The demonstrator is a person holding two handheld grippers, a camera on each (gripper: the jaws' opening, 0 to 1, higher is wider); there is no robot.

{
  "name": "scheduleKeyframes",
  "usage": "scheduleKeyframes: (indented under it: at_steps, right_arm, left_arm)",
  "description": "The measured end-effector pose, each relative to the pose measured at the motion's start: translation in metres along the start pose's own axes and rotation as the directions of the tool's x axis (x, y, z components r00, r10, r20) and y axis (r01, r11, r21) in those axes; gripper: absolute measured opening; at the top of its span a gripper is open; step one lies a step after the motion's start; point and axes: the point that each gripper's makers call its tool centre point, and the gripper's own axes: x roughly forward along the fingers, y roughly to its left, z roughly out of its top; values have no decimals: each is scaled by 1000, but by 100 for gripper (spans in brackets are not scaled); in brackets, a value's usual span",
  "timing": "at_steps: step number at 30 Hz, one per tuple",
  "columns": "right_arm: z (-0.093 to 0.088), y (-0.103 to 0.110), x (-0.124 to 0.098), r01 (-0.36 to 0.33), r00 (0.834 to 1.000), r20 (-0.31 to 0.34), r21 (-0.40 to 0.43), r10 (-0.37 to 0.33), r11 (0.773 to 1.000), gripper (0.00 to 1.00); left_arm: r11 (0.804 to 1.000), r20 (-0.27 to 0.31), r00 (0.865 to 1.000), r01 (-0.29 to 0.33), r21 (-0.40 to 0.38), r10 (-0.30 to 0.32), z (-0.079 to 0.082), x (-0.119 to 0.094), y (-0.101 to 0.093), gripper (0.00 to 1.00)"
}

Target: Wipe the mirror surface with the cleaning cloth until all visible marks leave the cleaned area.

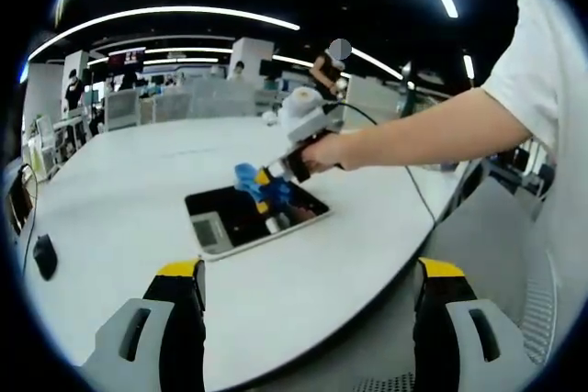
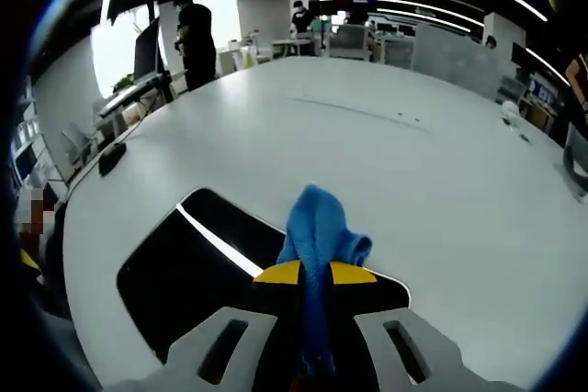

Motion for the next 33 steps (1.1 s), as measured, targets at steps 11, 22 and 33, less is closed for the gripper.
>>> scheduleKeyframes:
  at_steps: [11,22,33]
  right_arm:
    - [-5,4,-6,-6,1000,-1,-9,6,1000,4]
    - [-12,9,-14,-9,1000,-1,-13,9,1000,4]
    - [-23,26,-34,-15,1000,1,-29,15,999,4]
  left_arm:
    - [1000,-1,1000,3,0,-3,0,0,-1,95]
    - [1000,-2,1000,5,0,-5,0,0,-1,95]
    - [1000,-5,1000,7,0,-7,0,0,-2,94]
